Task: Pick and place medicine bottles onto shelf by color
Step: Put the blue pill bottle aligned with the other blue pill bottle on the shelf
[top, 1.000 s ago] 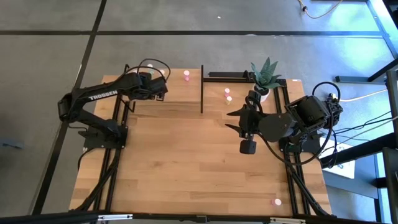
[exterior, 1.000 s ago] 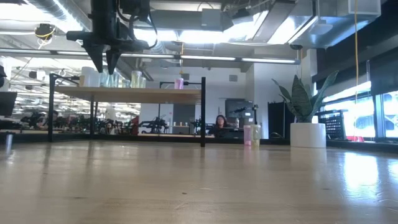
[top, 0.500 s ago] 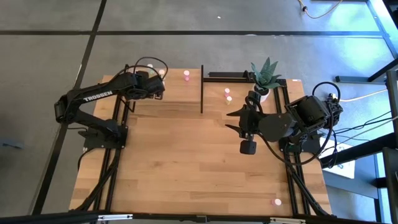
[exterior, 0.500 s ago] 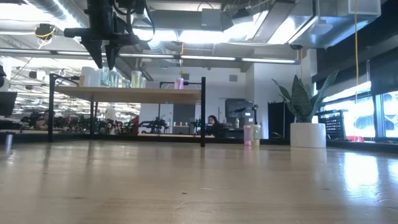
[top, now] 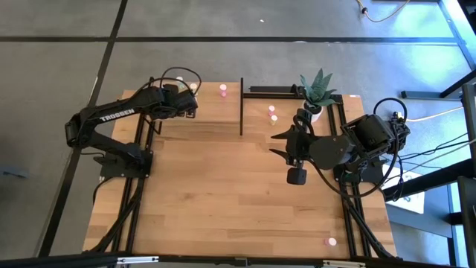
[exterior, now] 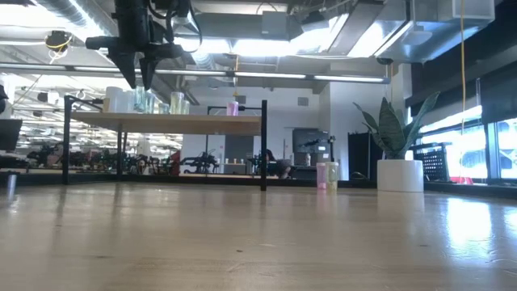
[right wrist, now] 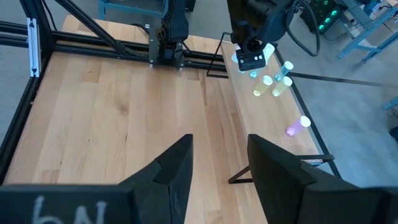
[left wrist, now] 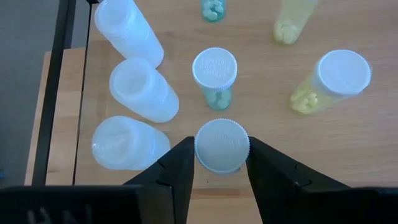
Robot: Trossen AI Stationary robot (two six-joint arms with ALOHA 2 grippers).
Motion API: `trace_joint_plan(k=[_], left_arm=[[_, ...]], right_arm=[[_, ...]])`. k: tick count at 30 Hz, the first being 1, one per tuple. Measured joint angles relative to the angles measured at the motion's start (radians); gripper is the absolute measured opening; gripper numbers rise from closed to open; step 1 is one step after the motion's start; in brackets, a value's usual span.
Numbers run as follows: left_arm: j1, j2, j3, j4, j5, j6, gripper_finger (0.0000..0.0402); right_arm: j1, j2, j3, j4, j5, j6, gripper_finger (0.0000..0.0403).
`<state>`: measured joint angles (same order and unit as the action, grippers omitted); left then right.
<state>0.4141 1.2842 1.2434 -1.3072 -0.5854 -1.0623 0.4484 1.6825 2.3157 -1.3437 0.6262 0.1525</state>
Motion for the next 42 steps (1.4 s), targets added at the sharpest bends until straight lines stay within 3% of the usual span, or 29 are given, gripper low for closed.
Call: trace_joint_plan(k=[42], left_arm=[[-0.005, 0.0, 0.0, 0.014, 0.027, -0.008, 0.0134]], right_arm=[[0.0, 0.0, 0.0, 0.0, -0.001, 0.0, 0.0154]])
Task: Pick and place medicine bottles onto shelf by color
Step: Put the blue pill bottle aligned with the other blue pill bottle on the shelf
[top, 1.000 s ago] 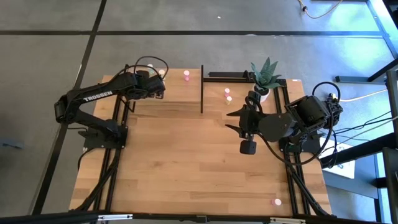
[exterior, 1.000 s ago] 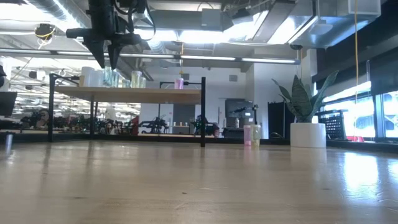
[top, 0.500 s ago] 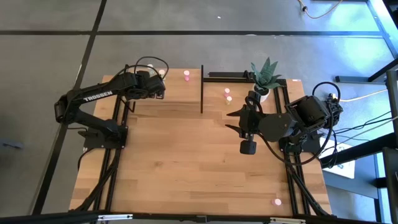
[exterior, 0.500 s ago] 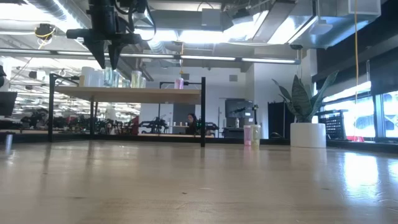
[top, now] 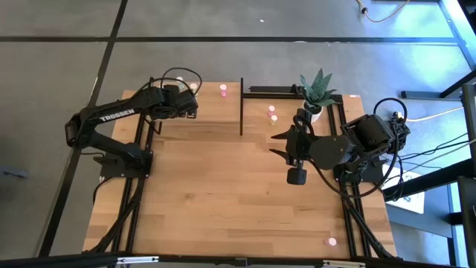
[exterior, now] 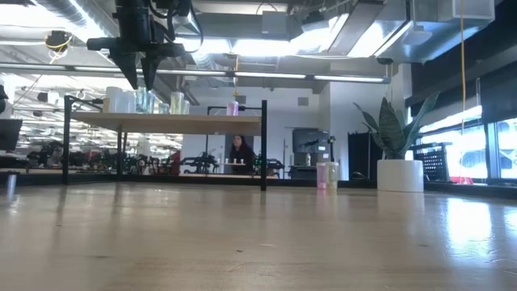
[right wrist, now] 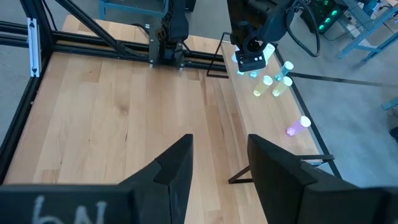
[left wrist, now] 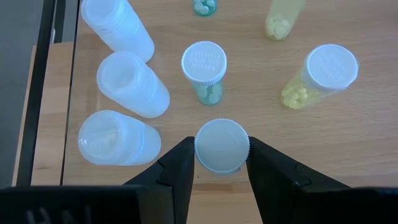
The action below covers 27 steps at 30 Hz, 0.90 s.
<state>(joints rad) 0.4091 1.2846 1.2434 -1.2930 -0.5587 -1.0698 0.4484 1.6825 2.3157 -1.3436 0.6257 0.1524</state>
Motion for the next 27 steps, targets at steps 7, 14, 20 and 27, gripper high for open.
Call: trace_joint_plan(k=[7, 14, 20, 27], left_arm=[[-0.012, 0.0, 0.0, -0.001, 0.0, -0.001, 0.0136], [-0.011, 0.004, 0.0, -0.003, 0.0, -0.001, 0.0136], [-0.011, 0.014, 0.0, -0.002, -0.001, -0.001, 0.0137], [-0.011, 0.019, 0.0, 0.004, -0.001, -0.004, 0.0137]], right_arm=[[0.0, 0.0, 0.0, 0.0, 0.0, 0.0, 0.0154], [0.0, 0.0, 0.0, 0.0, 0.0, 0.0, 0.0154], [0.0, 0.0, 0.0, 0.0, 0.0, 0.0, 0.0154], [0.0, 0.0, 0.0, 0.0, 0.0, 0.0, 0.0154]])
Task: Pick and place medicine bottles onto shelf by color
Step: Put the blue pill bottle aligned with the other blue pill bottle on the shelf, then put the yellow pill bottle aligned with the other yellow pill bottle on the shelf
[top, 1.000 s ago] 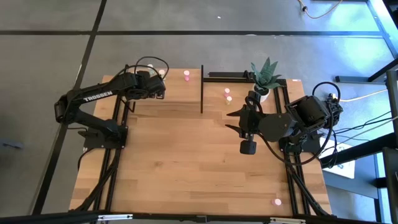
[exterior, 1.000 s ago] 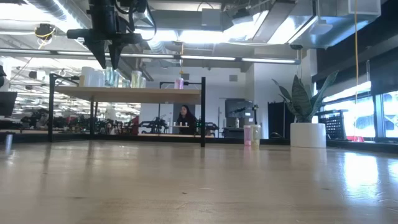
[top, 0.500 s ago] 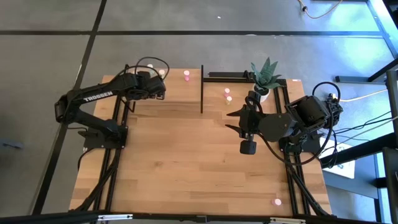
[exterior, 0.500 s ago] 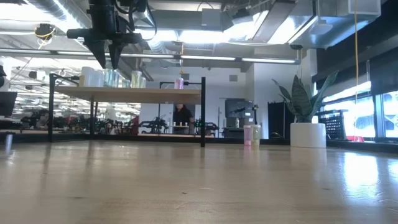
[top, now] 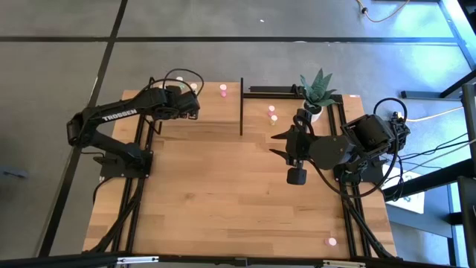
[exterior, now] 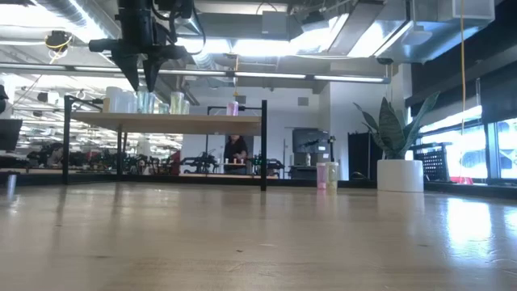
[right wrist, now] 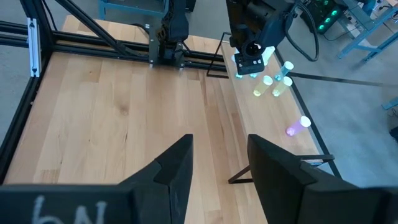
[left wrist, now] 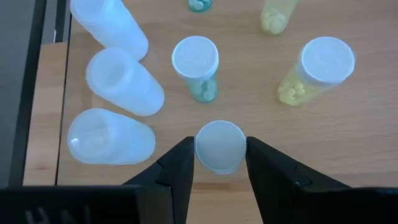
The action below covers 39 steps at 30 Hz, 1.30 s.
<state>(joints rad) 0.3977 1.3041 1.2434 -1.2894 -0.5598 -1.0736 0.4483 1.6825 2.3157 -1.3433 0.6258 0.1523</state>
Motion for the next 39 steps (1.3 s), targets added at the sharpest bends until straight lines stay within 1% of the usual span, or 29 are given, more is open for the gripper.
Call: trace_joint_plan(k=[3, 6, 15, 17, 22, 27, 30, 33, 36, 39], left_arm=[[0.0, 0.0, 0.0, 0.002, 0.0, -0.001, 0.0138], [0.0, 0.0, 0.0, 0.001, 0.0, -0.001, 0.0149], [0.0, 0.0, 0.0, -0.001, -0.006, 0.0, 0.0211], [0.0, -0.006, 0.0, -0.001, 0.007, 0.0, 0.022], [-0.005, -0.052, 0.0, -0.005, 0.051, 0.008, 0.0225], [-0.055, -0.147, 0.0, -0.02, 0.046, 0.015, 0.0223], [-0.108, -0.215, 0.0, -0.011, 0.002, 0.106, 0.0224], [-0.168, -0.265, 0.0, 0.017, -0.006, 0.201, 0.0225], [-0.229, -0.296, 0.0, 0.06, -0.006, 0.315, 0.0226], [-0.304, -0.299, 0.0, 0.101, -0.002, 0.472, 0.0226]], right_arm=[[0.0, 0.0, 0.0, 0.0, 0.0, 0.0, 0.0154], [0.0, 0.0, 0.0, 0.0, 0.0, 0.0, 0.0154], [0.0, 0.0, 0.0, 0.0, 0.0, 0.0, 0.0154], [0.0, 0.0, 0.0, 0.0, 0.0, 0.0, 0.0154], [0.0, 0.0, 0.0, 0.0, 0.0, 0.0, 0.0154], [0.0, 0.0, 0.0, 0.0, 0.0, 0.0, 0.0154], [0.0, 0.0, 0.0, 0.0, 0.0, 0.0, 0.0154], [0.0, 0.0, 0.0, 0.0, 0.0, 0.0, 0.0154], [0.0, 0.0, 0.0, 0.0, 0.0, 0.0, 0.0154], [0.0, 0.0, 0.0, 0.0, 0.0, 0.0, 0.0154]])
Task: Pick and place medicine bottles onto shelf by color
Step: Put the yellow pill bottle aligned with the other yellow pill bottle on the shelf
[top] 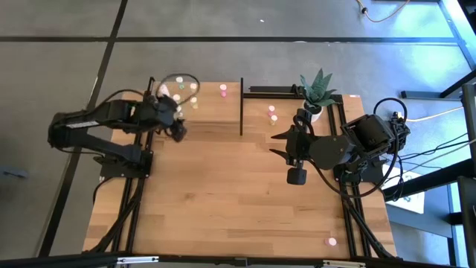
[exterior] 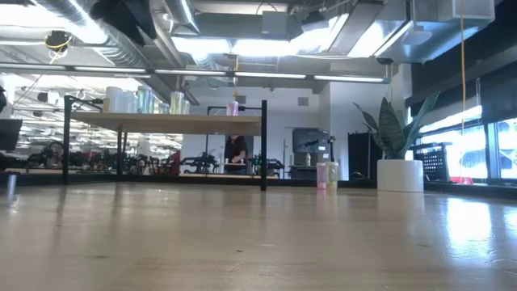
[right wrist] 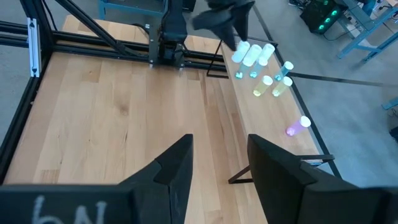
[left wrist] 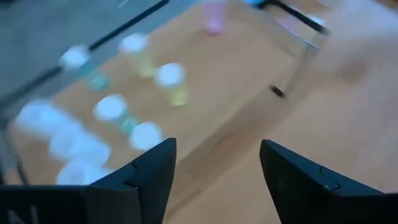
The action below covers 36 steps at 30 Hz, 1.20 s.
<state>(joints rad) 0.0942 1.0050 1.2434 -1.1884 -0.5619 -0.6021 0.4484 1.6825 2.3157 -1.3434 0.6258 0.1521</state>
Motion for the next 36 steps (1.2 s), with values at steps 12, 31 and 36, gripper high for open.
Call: trace_joint_plan(k=[12, 31, 36], left_arm=[[-0.336, 0.045, 0.0, 0.208, 0.002, 0.193, 0.0226], [-0.694, 0.267, 0.0, 0.326, -0.128, -0.1, 0.0226], [-0.765, 0.264, 0.0, 0.321, -0.227, -0.154, 0.0226]], right_arm=[[0.0, 0.0, 0.0, 0.002, 0.0, 0.0, 0.0154], [0.0, 0.004, 0.0, 0.055, -0.052, 0.154, 0.0154], [-0.011, 0.019, 0.0, -0.027, -0.104, 0.225, 0.0154]])
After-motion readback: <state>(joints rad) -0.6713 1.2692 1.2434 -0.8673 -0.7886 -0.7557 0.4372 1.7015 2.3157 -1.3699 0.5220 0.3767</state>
